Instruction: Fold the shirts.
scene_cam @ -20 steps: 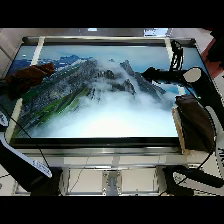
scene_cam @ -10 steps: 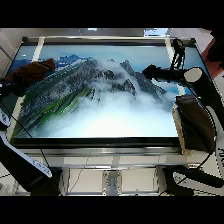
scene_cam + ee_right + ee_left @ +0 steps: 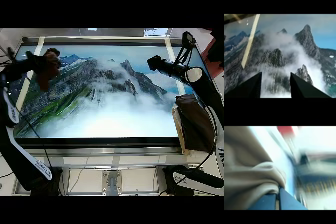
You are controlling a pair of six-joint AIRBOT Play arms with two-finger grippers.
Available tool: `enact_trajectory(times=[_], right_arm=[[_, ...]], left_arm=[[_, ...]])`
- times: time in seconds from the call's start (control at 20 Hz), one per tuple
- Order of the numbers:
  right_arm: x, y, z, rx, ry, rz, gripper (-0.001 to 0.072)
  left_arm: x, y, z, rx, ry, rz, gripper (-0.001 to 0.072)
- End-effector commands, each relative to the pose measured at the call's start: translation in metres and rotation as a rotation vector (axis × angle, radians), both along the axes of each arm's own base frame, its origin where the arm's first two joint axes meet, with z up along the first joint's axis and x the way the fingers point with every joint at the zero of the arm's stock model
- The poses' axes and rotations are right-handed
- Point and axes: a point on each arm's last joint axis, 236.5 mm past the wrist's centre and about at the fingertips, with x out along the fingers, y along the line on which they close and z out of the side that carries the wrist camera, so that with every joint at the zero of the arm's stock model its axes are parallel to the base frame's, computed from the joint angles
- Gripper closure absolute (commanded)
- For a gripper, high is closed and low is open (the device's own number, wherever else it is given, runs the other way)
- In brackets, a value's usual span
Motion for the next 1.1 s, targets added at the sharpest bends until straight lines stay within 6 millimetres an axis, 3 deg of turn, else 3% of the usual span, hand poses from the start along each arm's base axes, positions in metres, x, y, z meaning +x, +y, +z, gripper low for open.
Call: enact_trajectory(times=[0.0, 0.1, 0.2, 0.3, 0.4, 0.45, 0.5, 0.55, 0.6, 0.7, 0.8, 0.9, 0.95, 1.05], right_arm=[[0.009, -0.018, 0.028, -0.043, -0.119, -0.065, 0.0304], [0.003, -0.022, 0.043, -0.089, -0.156, -0.064, 0.0304], [-0.006, -0.024, 0.058, -0.129, -0.188, -0.057, 0.0305], [-0.018, -0.025, 0.067, -0.174, -0.195, -0.038, 0.0304], [-0.03, -0.022, 0.059, -0.218, -0.15, 0.0, 0.0304], [-0.037, -0.018, 0.047, -0.228, -0.098, 0.031, 0.0304], [-0.044, -0.014, 0.032, -0.244, -0.038, 0.066, 0.0304], [-0.054, -0.012, 0.014, -0.271, 0.035, 0.105, 0.0304], [-0.064, -0.01, -0.004, -0.291, 0.109, 0.141, 0.0304], [-0.085, -0.005, -0.04, -0.317, 0.265, 0.218, 0.0303], [-0.102, -0.001, -0.071, -0.326, 0.397, 0.281, 0.0301], [-0.109, 0.001, -0.089, -0.323, 0.469, 0.31, 0.0301], [-0.109, 0.002, -0.095, -0.316, 0.484, 0.315, 0.0301], [-0.102, 0.002, -0.101, -0.313, 0.486, 0.308, 0.0302]], left_arm=[[-0.078, -0.14, 0.014, -0.027, -0.006, -0.499, 0.0699], [-0.118, -0.21, -0.005, 0.037, 0.077, -0.698, 0.0699], [-0.149, -0.261, -0.035, 0.161, 0.152, -0.817, 0.0699], [-0.18, -0.298, -0.071, 0.332, 0.224, -0.912, 0.0698], [-0.206, -0.32, -0.096, 0.469, 0.286, -0.976, 0.0687], [-0.214, -0.331, -0.099, 0.488, 0.299, -0.992, 0.0588], [-0.218, -0.339, -0.096, 0.482, 0.291, -1.002, 0.0392], [-0.215, -0.344, -0.093, 0.473, 0.295, -0.975, 0.0244], [-0.207, -0.345, -0.089, 0.461, 0.307, -0.926, 0.0201], [-0.175, -0.338, -0.073, 0.432, 0.278, -0.788, 0.0198], [-0.124, -0.314, -0.047, 0.415, 0.183, -0.592, 0.0198], [-0.069, -0.265, -0.033, 0.48, 0.103, -0.371, 0.0198], [-0.053, -0.233, -0.039, 0.549, 0.116, -0.287, 0.0199], [-0.047, -0.167, -0.069, 0.698, 0.25, -0.182, 0.0199]])
